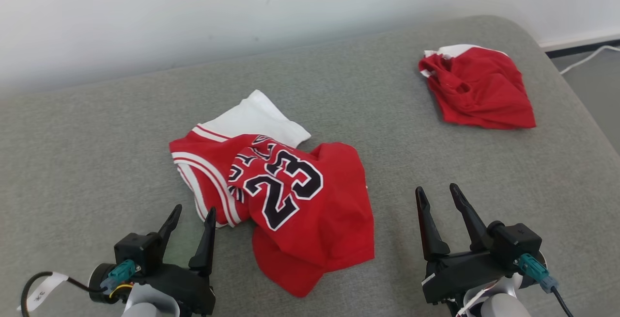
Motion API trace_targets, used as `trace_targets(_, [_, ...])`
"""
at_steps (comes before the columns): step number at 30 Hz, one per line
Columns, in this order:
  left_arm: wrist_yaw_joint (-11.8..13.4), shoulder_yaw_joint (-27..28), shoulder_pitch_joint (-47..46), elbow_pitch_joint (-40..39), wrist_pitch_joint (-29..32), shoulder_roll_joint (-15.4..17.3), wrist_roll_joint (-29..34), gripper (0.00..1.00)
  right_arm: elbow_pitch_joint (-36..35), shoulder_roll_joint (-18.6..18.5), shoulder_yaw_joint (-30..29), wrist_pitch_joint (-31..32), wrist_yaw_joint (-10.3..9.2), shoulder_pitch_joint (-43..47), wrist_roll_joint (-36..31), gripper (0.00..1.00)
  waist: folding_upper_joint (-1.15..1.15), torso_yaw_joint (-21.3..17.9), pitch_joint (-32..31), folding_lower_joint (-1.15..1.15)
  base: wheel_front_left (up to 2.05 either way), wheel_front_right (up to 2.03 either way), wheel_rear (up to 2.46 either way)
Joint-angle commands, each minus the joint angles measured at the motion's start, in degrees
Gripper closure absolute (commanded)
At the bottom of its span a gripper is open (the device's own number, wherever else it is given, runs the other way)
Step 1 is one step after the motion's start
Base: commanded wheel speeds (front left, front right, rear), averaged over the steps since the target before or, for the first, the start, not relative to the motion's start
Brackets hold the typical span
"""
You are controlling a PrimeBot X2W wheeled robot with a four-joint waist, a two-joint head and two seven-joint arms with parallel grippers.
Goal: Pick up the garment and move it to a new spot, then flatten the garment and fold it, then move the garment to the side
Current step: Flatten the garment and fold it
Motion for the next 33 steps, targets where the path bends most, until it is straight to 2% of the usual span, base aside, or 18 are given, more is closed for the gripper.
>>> trace_targets(1, [-0.41, 0.19, -0.65, 1.11, -0.19, -0.10, 0.14, 0.00, 0.05, 0.06, 0.06, -0.36, -0.02, -0.44, 0.18, 0.00, -0.01, -1.54, 0.82, 0.00, 0.00, 0.00, 0.00])
trace_targets(9, [-2.30, 0.58, -2.60, 8.14, -0.20, -1.13, -0.06, 0.00, 0.43, -0.04, 0.57, -0.52, -0.02, -0.82, 0.29, 0.00, -0.01, -2.72, 1.03, 0.00, 0.00, 0.00, 0.00])
trace_targets(10, [-2.54, 0.79, -2.99, 8.86, -0.21, -1.45, -0.35, 0.15, 0.46, -0.05, 0.62, -0.53, -0.02, -0.80, 0.24, 0.00, -0.01, -2.75, 0.98, 0.00, 0.00, 0.00, 0.00])
trace_targets(11, [-2.92, 0.99, -3.26, 9.55, -0.20, -1.71, -0.57, 0.57, 0.50, -0.09, 0.63, -0.55, -0.02, -0.78, 0.20, 0.00, -0.01, -2.73, 0.92, 0.00, 0.00, 0.00, 0.00])
trace_targets(12, [-3.03, 1.08, -3.51, 10.20, -0.20, -1.78, -0.44, 0.91, 0.53, -0.15, 0.59, -0.56, -0.02, -0.73, 0.16, 0.00, -0.01, -2.68, 0.85, 0.00, 0.00, 0.00, 0.00])
trace_targets(13, [-3.33, 1.16, -3.67, 10.68, -0.20, -1.85, -0.21, 1.00, 0.58, -0.23, 0.53, -0.57, -0.02, -0.61, 0.11, 0.00, -0.01, -2.57, 0.71, 0.00, 0.00, 0.00, 0.00])
trace_targets(22, [-4.66, 2.70, -4.52, 12.01, -0.20, -2.95, 0.79, 1.00, 0.34, -0.36, 0.40, -0.54, -0.02, 0.04, -0.33, 0.00, -0.01, -0.89, -0.22, 0.00, 0.00, 0.00, 0.00])
trace_targets(27, [-3.95, 4.50, -3.38, 6.51, -0.20, -2.44, 2.84, 1.00, 0.21, -0.32, -0.53, -0.58, -0.02, 1.13, -0.46, 0.00, -0.01, 1.54, -1.30, 0.00, 0.00, 0.00, 0.00])
trace_targets(33, [-2.34, 5.25, -0.94, -3.26, 0.62, 0.65, 5.23, 1.00, 0.36, 0.14, -1.01, -0.52, -0.02, 2.33, -0.14, 0.00, -0.01, 5.04, -2.91, 0.00, 0.00, 0.00, 0.00])
